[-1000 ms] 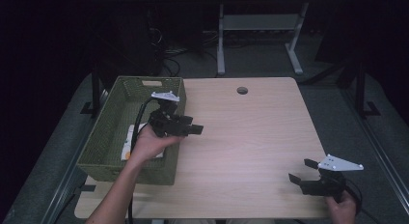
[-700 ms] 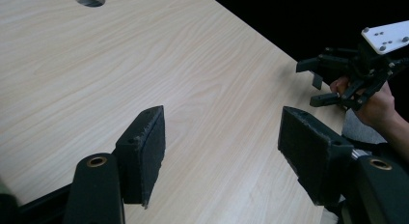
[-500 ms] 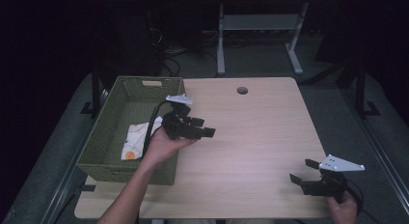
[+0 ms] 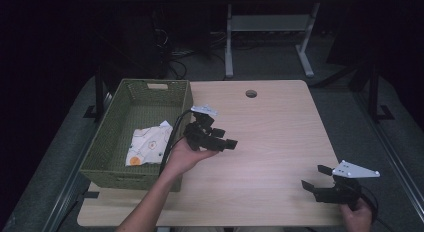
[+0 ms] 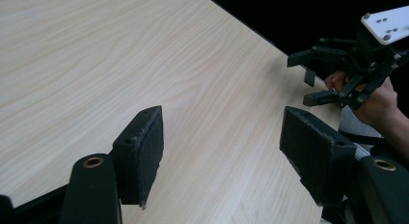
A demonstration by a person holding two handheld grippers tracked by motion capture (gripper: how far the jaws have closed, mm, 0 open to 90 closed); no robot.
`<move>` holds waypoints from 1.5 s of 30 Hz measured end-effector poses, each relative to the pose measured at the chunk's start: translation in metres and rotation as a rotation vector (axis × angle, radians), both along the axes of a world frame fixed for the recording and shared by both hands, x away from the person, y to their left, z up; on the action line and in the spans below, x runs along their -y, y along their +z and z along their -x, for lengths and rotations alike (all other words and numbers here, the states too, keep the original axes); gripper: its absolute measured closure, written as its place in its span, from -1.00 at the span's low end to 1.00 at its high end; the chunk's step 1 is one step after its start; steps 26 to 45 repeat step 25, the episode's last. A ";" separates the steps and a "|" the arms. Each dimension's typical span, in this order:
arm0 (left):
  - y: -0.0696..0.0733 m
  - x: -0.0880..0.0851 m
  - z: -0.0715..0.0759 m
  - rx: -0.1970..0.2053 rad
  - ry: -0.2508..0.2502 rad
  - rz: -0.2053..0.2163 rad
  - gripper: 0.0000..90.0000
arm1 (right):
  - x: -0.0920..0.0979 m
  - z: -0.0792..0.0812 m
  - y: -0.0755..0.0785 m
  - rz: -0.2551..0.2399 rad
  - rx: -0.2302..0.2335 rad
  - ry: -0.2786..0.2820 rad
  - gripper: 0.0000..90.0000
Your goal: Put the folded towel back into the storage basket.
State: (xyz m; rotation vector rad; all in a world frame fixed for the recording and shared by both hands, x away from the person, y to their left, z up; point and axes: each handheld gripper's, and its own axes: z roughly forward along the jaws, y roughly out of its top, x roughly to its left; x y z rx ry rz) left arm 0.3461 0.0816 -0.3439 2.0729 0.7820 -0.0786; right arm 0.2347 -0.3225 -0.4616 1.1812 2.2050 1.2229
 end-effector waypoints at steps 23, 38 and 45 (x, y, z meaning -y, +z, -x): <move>-0.032 0.028 0.024 -0.016 -0.069 -0.020 -0.32 | -0.001 -0.001 -0.006 0.009 -0.021 -0.022 -0.70; -0.034 0.029 0.029 0.001 -0.058 -0.029 -0.35 | -0.003 -0.002 -0.006 0.012 -0.021 -0.018 -0.70; -0.034 0.029 0.029 0.001 -0.058 -0.029 -0.35 | -0.003 -0.002 -0.006 0.012 -0.021 -0.018 -0.70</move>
